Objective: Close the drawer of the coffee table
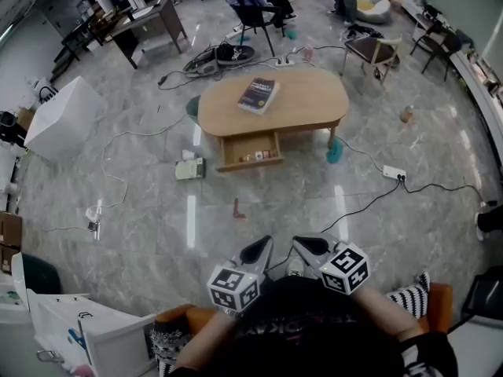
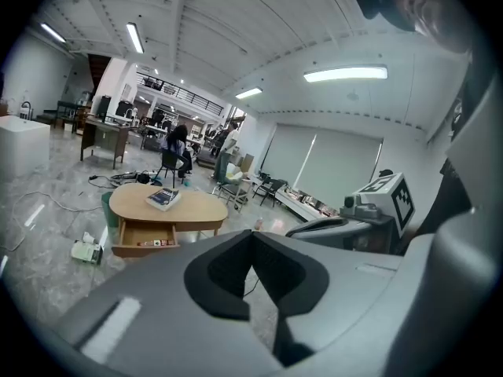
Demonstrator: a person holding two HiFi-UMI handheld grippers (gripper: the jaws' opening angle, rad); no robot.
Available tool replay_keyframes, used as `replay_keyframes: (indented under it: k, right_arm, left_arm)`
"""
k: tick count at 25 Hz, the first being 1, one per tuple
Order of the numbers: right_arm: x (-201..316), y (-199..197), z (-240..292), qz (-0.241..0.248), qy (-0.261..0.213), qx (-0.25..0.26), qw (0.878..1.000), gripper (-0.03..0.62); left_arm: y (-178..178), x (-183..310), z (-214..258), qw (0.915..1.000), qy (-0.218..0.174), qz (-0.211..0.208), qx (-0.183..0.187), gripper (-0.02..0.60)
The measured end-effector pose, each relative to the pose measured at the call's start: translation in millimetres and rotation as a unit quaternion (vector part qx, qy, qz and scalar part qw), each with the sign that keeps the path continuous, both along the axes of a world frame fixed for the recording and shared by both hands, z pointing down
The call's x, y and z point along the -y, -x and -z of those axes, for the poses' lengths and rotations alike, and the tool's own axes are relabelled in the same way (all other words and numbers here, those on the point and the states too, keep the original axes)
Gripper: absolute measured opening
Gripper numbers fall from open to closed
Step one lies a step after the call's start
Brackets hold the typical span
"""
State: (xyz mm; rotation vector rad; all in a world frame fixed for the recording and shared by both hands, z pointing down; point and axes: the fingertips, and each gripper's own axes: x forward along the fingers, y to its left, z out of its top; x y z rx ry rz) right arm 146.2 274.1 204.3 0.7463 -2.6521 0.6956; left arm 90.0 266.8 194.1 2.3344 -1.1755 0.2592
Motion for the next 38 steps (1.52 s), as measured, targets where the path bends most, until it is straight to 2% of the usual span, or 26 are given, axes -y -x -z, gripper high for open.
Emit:
replay_keyframes:
  k: [13,23,33,38]
  right_arm:
    - [13,-13,3,-0.012,-0.005,0.038,0.999,0.0]
    - [17,-20,1,-0.018,-0.011,0.032,0.999,0.0]
    - [18,-35,0,-0.032,-0.012,0.028,0.999,0.0]
    - [24,-42,-5,-0.04,-0.004,0.031,0.999,0.0]
  left_arm:
    - [-4,10,-6,1.0,-0.004,0.004,0.005,-0.002]
    - [-10,13,-8,1.0,0.005,0.002,0.005,-0.002]
    - [-13,12,-8,0.9996,0.018,0.005,0.021,-0.002]
    - [-4,18,-6,0.9987,0.016,0.024,0.041,-0.002]
